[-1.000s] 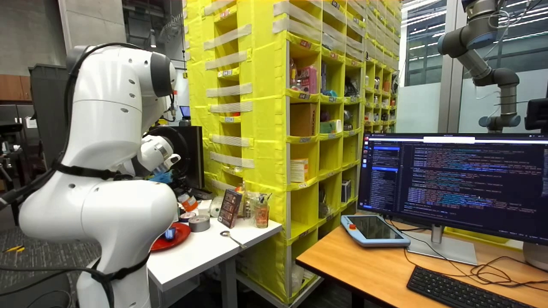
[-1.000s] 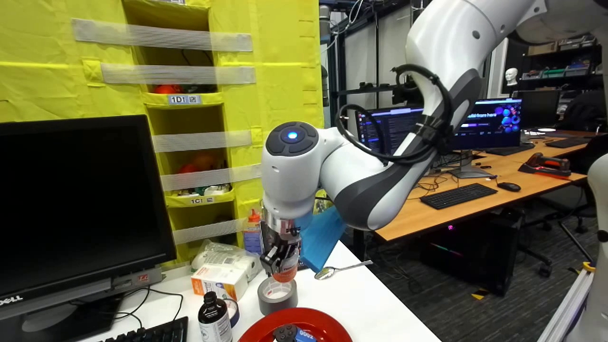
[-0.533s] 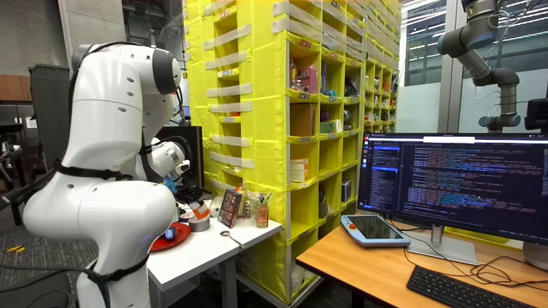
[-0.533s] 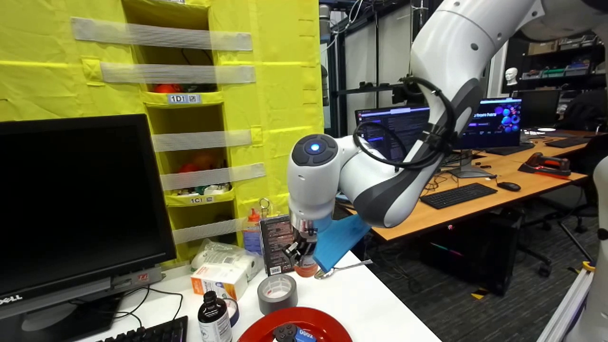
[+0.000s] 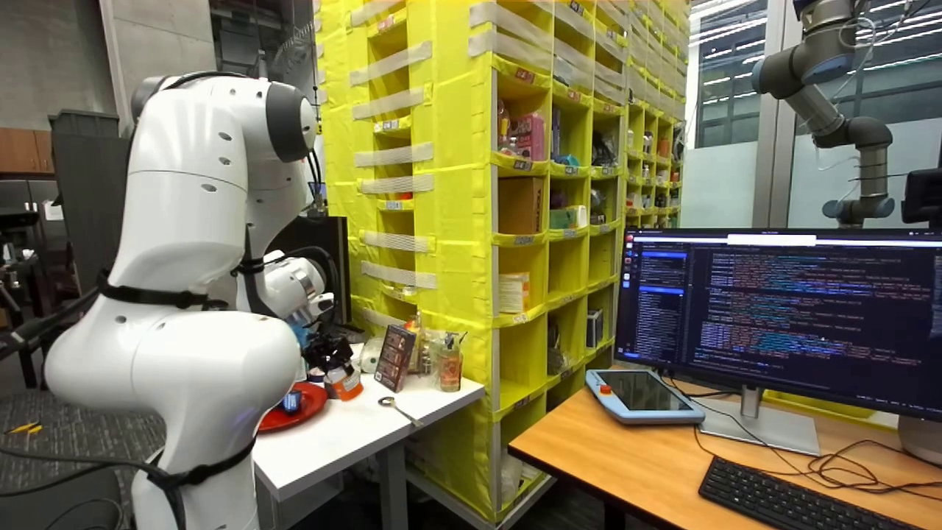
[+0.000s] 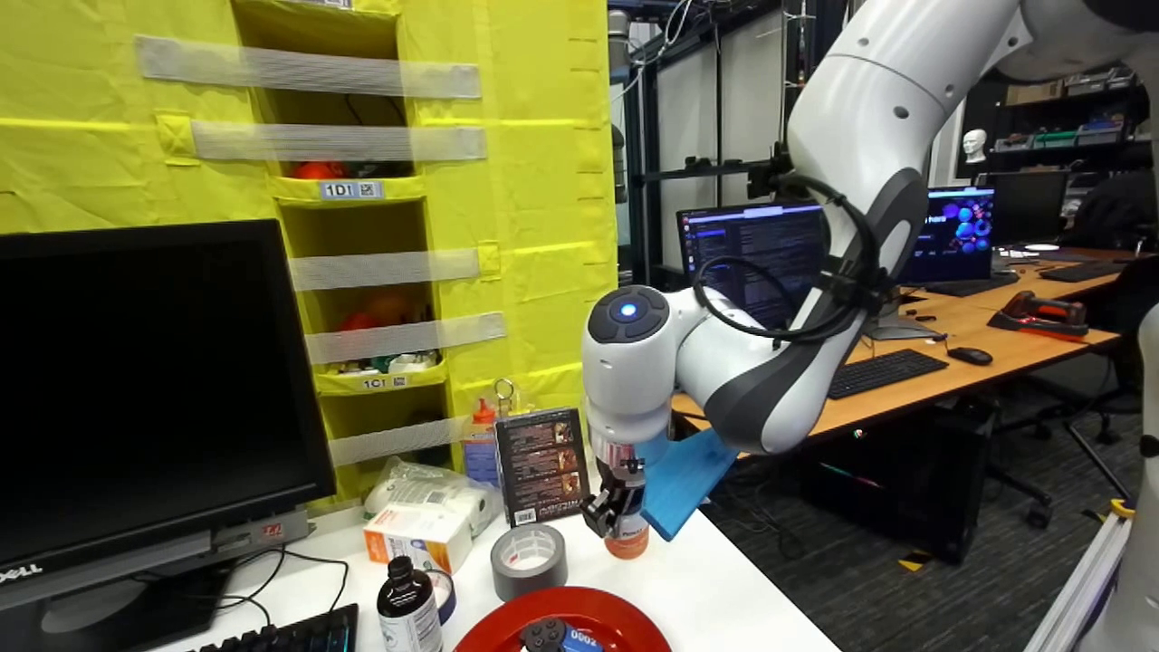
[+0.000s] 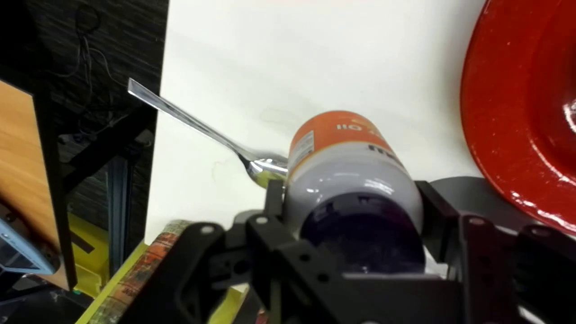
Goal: Remove the bottle from the plate
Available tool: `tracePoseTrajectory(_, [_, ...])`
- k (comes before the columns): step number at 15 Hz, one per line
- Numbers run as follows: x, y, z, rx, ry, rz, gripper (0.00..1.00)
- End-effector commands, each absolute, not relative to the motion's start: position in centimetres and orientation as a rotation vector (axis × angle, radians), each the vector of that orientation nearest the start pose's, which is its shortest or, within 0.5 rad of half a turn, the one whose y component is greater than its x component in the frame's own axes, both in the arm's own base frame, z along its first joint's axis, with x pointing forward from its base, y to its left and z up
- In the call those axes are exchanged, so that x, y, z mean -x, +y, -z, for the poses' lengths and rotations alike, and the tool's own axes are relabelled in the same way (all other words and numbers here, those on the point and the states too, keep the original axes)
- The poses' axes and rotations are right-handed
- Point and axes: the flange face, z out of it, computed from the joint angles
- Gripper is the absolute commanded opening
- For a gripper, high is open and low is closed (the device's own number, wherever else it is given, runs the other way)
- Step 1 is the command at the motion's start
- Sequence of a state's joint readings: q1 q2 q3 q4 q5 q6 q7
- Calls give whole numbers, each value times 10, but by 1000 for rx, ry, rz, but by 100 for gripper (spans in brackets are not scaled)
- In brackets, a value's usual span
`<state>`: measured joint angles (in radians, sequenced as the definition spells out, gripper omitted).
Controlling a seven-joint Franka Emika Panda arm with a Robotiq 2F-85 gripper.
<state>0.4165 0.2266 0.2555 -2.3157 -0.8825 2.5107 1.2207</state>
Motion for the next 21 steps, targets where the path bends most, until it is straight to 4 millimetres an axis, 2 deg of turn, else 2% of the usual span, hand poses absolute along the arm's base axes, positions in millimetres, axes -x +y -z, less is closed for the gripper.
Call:
tracePoseTrajectory(1, [-391,338,-253,3283,-462,567,44])
tracePoseTrajectory(6, [-390,357,-250,3213,-650,458,44])
tracePoseTrajectory(9, [-392,358,-245,3209,-705,385,44])
tracePoseTrajectory(17, [-398,334,-254,3249,-614,418,44])
tracePoseTrajectory(21, [-406,325,-244,3256,-588,388,44])
